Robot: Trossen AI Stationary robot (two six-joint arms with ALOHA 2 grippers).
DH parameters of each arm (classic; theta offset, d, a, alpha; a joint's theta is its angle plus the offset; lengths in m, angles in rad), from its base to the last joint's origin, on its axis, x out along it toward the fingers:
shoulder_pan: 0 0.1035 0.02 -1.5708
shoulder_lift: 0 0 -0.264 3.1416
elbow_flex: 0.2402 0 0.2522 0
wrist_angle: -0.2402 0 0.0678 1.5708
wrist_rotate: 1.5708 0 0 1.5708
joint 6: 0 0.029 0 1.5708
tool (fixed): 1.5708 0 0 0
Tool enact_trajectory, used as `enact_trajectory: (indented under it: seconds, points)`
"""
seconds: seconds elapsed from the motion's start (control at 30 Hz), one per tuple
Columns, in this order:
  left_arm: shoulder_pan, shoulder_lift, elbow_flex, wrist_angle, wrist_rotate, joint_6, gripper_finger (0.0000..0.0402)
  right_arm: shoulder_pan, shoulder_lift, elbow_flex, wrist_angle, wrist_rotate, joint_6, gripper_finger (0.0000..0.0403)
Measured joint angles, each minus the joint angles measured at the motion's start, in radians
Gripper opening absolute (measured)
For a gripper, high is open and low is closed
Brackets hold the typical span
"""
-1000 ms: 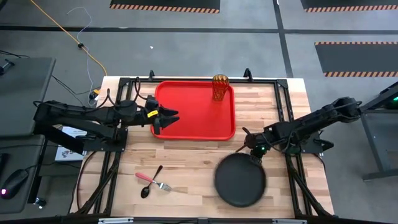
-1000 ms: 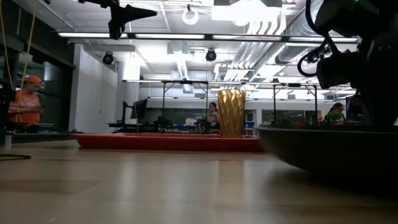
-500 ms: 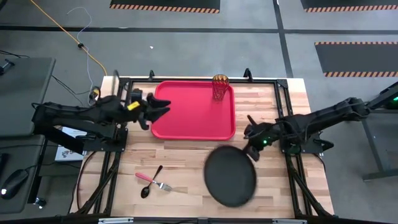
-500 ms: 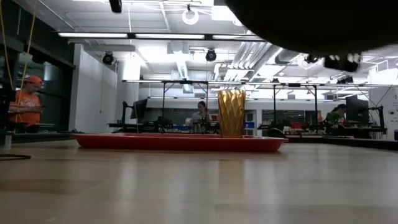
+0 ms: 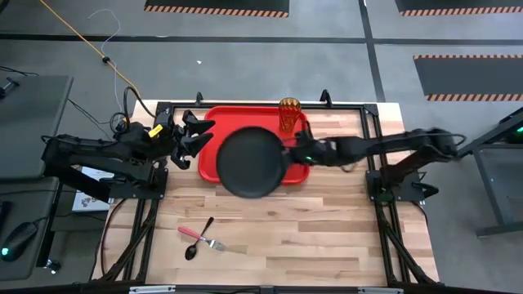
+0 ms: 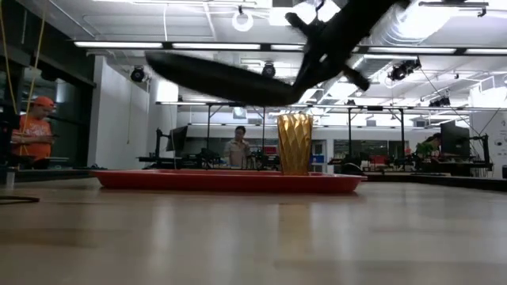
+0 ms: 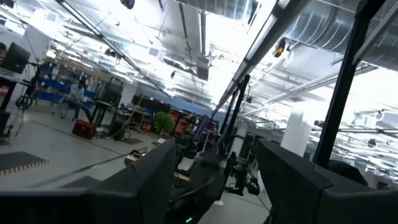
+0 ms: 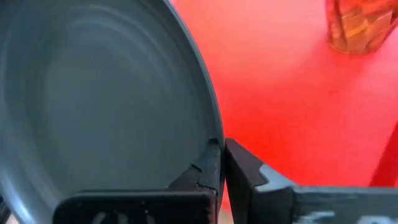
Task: Pick and place plate/cup/fork/spoon on tray
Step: Put the black plate on the red serving tray to the bottom left of the brown cup
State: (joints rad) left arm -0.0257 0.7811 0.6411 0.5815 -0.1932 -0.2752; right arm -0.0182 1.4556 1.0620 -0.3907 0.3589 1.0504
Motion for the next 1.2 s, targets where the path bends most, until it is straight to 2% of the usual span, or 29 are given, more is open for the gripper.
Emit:
enact_trajectory:
  seconds: [0.27, 0.47, 0.7, 0.93, 1.2]
  points:
    - [0.0, 0.0, 0.0, -0.001, 0.0, 0.0, 0.0214, -0.115, 0.273, 0.042, 0.137, -0.01, 0.169, 0.0]
    - [0.0, 0.0, 0.0, -0.001, 0.0, 0.0, 0.0214, -0.146, 0.395, 0.042, 0.164, -0.033, 0.325, 0.0]
    - [0.0, 0.0, 0.0, -0.001, 0.0, -0.001, 0.0214, -0.145, 0.424, 0.042, 0.188, -0.046, 0.364, 0.0001]
    - [0.0, 0.0, 0.0, -0.002, 0.0, -0.001, 0.0214, -0.152, 0.424, 0.042, 0.19, -0.033, 0.391, 0.002]
    - [0.0, 0.0, 0.0, -0.002, 0.0, -0.001, 0.0214, -0.159, 0.424, 0.042, 0.189, -0.034, 0.41, 0.008]
